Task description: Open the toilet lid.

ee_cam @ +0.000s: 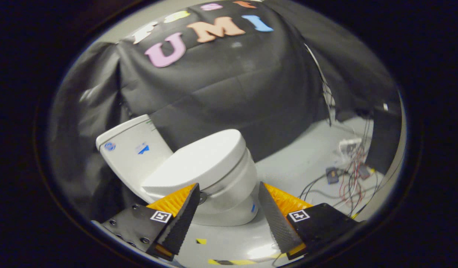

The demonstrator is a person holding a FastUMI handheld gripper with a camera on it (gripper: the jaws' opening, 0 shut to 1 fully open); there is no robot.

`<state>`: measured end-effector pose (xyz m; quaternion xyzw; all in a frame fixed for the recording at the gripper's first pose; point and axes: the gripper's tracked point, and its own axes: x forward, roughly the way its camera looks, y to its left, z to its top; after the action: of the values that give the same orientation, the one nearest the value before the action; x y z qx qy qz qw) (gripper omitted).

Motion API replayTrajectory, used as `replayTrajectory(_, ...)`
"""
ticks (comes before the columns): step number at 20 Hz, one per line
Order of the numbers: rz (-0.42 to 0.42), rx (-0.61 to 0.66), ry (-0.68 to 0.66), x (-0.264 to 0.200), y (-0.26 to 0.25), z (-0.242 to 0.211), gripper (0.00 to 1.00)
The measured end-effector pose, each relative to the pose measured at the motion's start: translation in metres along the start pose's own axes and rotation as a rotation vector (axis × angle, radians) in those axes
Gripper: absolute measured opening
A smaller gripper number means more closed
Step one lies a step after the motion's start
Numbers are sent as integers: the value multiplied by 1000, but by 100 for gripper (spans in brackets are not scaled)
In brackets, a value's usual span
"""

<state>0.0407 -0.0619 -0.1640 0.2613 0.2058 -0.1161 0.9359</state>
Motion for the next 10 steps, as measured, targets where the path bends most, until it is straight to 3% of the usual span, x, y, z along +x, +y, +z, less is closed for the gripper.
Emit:
replayTrajectory(4,-15,149,66,22,-8,-17,98)
replayTrajectory(10,89,413,154,52,22,-37,98)
